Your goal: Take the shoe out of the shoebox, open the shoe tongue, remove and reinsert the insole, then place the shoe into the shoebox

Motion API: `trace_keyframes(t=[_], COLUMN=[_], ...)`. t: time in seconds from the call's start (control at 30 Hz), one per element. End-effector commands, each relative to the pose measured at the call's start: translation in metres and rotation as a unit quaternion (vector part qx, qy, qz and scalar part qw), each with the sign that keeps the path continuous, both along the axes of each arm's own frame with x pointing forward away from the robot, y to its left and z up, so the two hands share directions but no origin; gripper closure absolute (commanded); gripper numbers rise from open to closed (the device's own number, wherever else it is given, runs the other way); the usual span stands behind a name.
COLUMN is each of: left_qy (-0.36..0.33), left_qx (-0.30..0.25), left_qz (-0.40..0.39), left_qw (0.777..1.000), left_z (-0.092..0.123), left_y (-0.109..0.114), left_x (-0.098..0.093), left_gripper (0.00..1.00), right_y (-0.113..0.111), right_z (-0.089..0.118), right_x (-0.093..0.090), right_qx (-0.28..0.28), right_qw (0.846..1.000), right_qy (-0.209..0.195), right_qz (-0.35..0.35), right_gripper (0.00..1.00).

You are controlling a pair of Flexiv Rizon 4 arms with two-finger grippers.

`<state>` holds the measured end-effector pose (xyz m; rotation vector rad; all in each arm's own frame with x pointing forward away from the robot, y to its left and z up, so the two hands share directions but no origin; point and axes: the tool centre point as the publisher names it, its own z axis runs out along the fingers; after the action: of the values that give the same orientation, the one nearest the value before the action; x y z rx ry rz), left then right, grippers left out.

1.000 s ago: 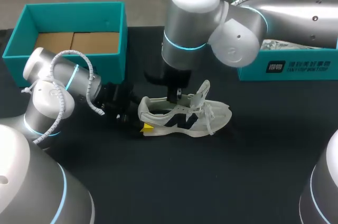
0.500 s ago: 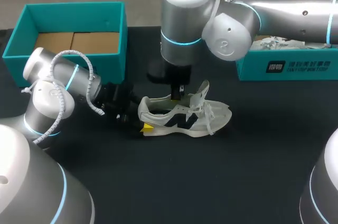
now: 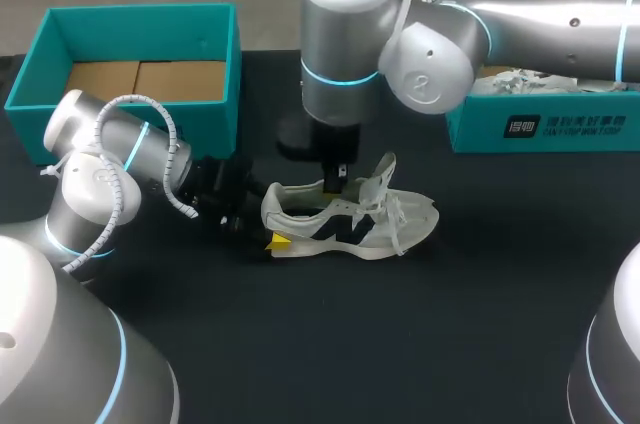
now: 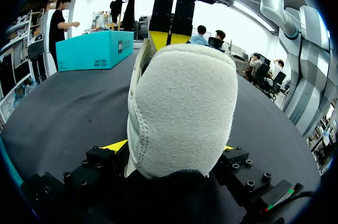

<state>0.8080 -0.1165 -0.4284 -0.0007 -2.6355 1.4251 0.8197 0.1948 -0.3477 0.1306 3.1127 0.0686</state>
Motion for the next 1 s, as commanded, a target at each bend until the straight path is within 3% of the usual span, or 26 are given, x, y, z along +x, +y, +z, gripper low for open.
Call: trace_keyframes(t=[0.03, 1.0], left_qy=[0.001, 0.001], left_qx=[0.0, 0.0], left_qz=[-0.001, -0.001], left_qw=[1.0, 1.0], left_z=[-0.004, -0.004], left_y=[-0.001, -0.001], left_x=[0.001, 0.001], left_gripper=[1.0, 1.0], right_y=[-0.002, -0.012], right_z=[0.0, -0.012], right_x=[-0.002, -0.018], right_qx=[0.002, -0.034], right_qw=[1.0, 0.999], right_qy=[-0.002, 0.016], right_qz=[0.0, 0.004], right_gripper=[1.0, 1.0])
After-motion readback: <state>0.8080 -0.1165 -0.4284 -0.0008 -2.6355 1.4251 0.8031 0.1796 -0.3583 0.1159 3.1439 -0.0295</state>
